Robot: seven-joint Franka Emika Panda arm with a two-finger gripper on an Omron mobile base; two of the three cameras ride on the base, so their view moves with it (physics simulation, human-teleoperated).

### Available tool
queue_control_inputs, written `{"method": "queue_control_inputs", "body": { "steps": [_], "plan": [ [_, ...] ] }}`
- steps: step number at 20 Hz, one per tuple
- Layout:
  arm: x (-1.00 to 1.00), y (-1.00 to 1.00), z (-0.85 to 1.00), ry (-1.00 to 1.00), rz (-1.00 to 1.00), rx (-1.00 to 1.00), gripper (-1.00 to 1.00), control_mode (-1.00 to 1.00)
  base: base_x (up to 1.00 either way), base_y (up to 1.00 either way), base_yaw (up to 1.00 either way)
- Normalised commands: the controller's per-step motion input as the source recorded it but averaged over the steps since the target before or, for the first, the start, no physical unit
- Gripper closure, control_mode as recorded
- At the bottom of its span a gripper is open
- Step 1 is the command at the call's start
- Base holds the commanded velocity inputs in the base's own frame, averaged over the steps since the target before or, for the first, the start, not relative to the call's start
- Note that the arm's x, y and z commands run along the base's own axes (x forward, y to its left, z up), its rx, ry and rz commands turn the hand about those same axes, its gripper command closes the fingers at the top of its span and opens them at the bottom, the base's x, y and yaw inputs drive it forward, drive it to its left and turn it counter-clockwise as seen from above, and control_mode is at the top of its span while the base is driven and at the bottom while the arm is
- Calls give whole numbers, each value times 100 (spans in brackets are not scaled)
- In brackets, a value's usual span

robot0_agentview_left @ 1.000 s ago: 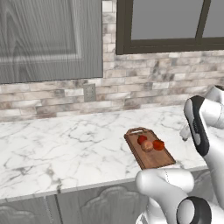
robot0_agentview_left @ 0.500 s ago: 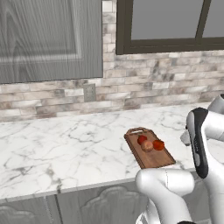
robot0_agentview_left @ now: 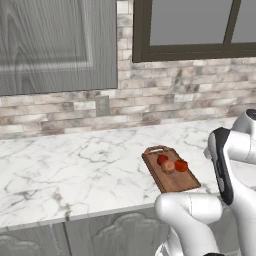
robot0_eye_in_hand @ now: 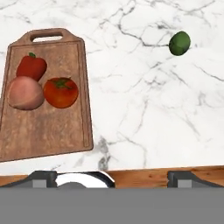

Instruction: Place the avocado, onion, tomato, and bell pepper on the cutting board.

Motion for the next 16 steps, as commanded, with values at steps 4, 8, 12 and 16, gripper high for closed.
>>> {"method": "queue_control_inputs", "body": {
  "steps": [4, 8, 12, 16],
  "plan": [
    [47, -19, 15, -1, 0, -1, -100, -100, 0, 0, 0],
    [41, -34, 10, 0, 0, 0, -100, -100, 0, 0, 0],
    [43, -35, 5, 0, 0, 0, -100, -100, 0, 0, 0],
    [37, -32, 9, 0, 0, 0, -100, -100, 0, 0, 0]
  ]
}}
